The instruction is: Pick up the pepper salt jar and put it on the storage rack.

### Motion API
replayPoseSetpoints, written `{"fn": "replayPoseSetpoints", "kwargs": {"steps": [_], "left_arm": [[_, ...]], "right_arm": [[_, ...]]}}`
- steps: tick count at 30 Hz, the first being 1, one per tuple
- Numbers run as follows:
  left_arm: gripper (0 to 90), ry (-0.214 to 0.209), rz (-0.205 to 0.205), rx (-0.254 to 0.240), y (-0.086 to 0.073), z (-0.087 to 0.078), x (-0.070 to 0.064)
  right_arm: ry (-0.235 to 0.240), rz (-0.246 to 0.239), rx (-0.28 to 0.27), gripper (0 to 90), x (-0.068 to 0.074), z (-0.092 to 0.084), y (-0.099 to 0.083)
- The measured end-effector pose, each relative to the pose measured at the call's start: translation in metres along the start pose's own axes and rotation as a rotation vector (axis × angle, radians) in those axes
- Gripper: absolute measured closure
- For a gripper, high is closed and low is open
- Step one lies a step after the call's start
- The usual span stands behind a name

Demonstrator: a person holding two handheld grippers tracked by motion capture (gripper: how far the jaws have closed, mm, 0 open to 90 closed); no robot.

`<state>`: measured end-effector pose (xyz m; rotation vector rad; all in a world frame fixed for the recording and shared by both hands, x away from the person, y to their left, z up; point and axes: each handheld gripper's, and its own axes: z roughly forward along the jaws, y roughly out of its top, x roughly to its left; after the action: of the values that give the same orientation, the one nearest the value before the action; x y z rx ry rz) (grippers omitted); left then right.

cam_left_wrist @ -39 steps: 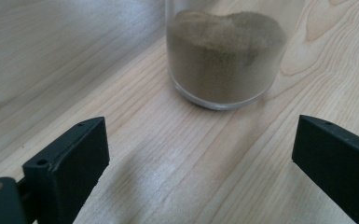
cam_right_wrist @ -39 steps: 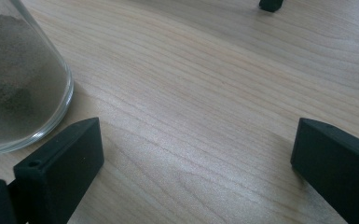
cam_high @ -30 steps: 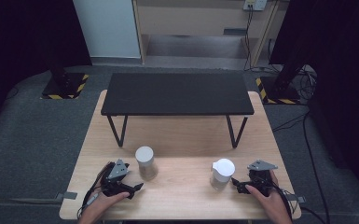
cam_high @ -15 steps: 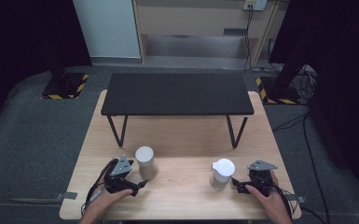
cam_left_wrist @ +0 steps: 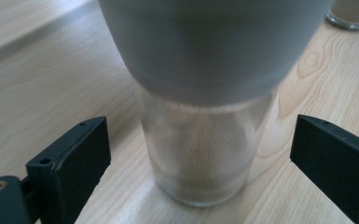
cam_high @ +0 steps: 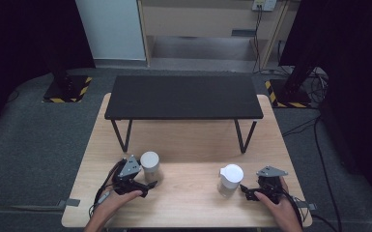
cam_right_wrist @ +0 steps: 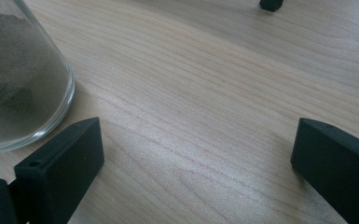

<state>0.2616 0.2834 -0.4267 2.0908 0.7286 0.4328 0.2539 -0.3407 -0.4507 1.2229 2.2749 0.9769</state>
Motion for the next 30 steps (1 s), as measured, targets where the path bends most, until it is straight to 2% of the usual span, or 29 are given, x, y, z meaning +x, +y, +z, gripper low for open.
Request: {"fn": "replayPoseSetpoints", "kwargs": {"steps": [4,7,18,30], "left_arm": [[4.0,-0.003,-0.003,-0.018,0.006,0.000,0.003],[4.2,-0.002,0.010,-0.022,0.013,0.000,0.004],[6.4,-0.008,0.011,-0.041,0.021,0.000,0.008],[22.1,-0.031,0.001,-0.091,0.018,-0.001,0.012]], "right_arm": [[0.000,0.002,0.000,3.2,0.000,0.000,0.000],[0.000,0.000,0.000,3.2,0.000,0.000,0.000],[0.000,0.000,0.000,3.2,0.000,0.000,0.000],[0.000,0.000,0.000,3.2,0.000,0.000,0.000]]}}
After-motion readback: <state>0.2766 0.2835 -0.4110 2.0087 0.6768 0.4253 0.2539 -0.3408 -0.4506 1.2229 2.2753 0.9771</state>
